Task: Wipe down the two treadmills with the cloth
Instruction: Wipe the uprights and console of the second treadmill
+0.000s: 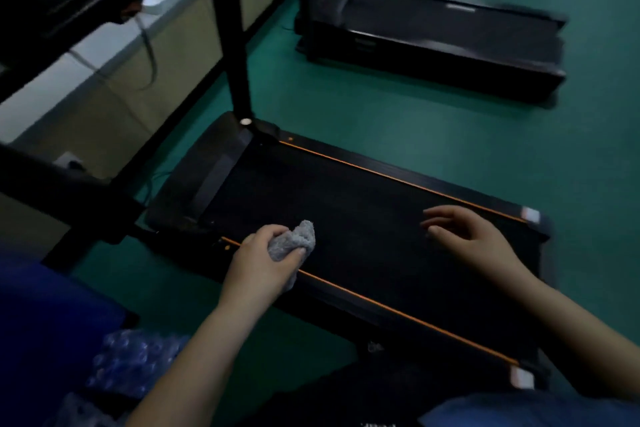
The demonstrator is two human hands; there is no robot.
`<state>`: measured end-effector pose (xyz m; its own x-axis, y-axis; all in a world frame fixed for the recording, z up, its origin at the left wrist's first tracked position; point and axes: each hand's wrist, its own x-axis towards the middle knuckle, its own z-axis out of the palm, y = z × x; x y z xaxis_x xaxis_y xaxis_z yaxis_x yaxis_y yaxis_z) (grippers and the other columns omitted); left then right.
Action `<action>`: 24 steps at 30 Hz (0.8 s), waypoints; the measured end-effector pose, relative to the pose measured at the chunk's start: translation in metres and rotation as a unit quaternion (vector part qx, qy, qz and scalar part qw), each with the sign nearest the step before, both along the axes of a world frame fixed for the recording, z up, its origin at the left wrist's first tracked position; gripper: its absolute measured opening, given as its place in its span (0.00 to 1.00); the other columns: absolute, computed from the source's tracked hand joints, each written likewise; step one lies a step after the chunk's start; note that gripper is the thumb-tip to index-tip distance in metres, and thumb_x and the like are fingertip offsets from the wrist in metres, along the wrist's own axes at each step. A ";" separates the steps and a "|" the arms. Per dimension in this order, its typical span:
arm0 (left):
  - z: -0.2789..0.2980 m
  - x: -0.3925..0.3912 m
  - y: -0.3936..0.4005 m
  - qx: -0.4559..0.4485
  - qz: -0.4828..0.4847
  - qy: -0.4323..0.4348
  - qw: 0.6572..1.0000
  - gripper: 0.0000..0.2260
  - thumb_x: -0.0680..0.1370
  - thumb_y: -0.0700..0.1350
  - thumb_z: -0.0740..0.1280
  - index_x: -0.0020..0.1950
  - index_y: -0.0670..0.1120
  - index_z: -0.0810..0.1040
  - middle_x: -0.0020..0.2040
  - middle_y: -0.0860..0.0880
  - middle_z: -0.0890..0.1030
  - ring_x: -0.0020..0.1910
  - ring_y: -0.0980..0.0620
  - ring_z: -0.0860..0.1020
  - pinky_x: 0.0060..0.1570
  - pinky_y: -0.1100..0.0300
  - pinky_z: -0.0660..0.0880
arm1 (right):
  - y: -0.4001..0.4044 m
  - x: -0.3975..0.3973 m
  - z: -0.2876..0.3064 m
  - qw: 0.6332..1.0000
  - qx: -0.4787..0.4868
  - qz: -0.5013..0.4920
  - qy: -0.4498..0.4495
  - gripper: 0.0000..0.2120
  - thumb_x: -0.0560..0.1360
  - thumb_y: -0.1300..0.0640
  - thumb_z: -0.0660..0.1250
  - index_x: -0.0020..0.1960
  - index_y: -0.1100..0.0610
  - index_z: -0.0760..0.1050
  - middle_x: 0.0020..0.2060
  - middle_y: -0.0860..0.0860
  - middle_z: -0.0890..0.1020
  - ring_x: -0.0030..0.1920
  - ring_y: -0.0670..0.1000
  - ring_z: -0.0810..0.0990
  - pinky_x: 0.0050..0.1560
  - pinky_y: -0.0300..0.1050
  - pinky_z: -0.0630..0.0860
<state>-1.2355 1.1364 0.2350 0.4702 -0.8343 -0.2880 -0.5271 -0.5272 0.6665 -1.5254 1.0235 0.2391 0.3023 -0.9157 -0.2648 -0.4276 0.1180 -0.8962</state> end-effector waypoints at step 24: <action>-0.018 -0.335 -0.097 0.006 -0.355 0.000 0.935 0.15 0.70 0.52 0.74 0.55 0.58 0.77 0.51 0.56 0.77 0.48 0.60 0.76 0.47 0.62 0.72 | 0.100 -0.331 -0.008 0.924 0.014 -0.379 -0.053 0.11 0.76 0.64 0.66 0.50 0.48 0.77 0.48 0.51 0.84 0.51 0.50 0.82 0.43 0.33 0.74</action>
